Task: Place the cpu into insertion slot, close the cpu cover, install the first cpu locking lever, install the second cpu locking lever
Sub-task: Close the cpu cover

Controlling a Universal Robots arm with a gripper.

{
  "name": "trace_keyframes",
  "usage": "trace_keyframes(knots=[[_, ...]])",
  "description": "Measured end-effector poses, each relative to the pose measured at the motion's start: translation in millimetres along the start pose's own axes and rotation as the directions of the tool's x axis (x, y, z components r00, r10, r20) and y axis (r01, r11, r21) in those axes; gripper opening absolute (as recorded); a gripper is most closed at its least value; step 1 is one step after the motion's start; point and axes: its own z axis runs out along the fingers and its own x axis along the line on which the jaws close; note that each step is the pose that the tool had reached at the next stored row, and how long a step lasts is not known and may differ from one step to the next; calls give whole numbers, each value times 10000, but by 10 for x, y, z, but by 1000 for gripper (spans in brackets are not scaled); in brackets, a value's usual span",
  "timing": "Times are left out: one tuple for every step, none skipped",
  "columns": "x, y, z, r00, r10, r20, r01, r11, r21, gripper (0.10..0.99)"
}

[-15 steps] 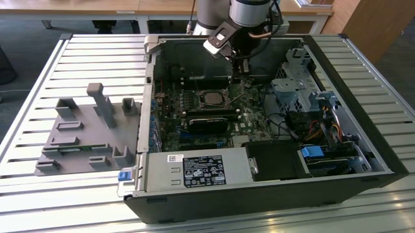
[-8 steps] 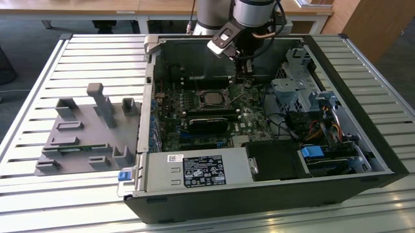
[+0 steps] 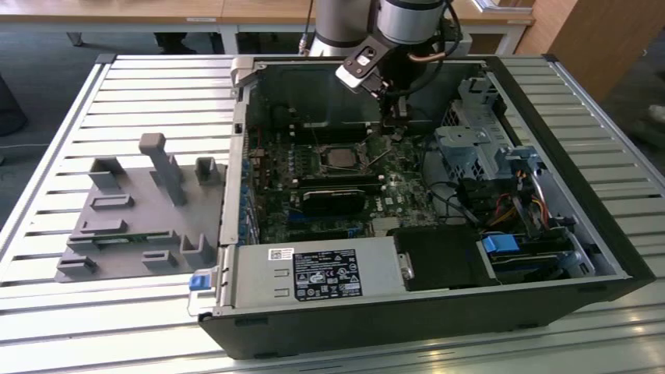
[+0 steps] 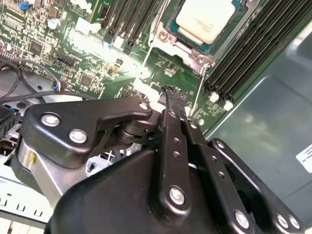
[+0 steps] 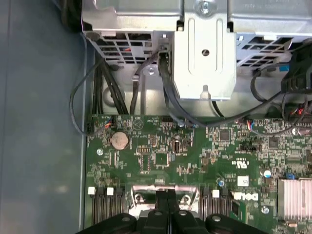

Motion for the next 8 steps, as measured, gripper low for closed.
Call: trace_keyframes(knots=[[1,16,1,10000,-1,0,1,10000,0,106],[3,32,3,10000,-1,0,1,10000,1,106],[4,48,5,10000,0,0,0,10000,1,106],[6,63,7,10000,0,-1,0,10000,2,106],[7,79,8,10000,0,-2,0,10000,5,106],[7,92,9,10000,0,-2,0,10000,7,106],[8,107,10,10000,-1,-2,1,10000,10,106],[9,122,11,10000,-1,-1,1,10000,14,106]])
